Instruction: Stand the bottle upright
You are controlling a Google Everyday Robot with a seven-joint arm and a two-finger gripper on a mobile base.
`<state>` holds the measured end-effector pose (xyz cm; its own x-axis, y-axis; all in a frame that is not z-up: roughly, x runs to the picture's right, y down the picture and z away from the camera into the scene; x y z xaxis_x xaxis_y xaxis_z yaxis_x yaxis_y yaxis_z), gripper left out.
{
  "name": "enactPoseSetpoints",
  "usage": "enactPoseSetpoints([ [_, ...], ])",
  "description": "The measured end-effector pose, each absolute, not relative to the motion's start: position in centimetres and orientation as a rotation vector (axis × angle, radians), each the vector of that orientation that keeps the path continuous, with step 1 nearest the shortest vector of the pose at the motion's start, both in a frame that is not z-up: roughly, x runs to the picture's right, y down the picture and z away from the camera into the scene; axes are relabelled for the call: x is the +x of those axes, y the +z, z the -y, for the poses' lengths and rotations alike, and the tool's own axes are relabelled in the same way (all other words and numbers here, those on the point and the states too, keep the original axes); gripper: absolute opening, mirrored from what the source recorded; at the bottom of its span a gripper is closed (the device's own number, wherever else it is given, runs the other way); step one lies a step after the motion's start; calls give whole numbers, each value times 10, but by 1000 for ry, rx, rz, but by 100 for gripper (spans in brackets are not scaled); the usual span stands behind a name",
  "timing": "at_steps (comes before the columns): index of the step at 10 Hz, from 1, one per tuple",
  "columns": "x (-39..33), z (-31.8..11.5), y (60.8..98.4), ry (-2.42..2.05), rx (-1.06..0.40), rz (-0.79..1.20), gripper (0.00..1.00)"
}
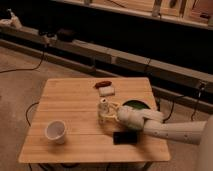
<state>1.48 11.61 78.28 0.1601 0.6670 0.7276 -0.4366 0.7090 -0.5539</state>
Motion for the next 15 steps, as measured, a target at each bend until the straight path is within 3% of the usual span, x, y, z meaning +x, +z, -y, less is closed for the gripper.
enactPoseSetpoints([
  [15, 19, -125, 785, 748, -242, 1111, 80],
])
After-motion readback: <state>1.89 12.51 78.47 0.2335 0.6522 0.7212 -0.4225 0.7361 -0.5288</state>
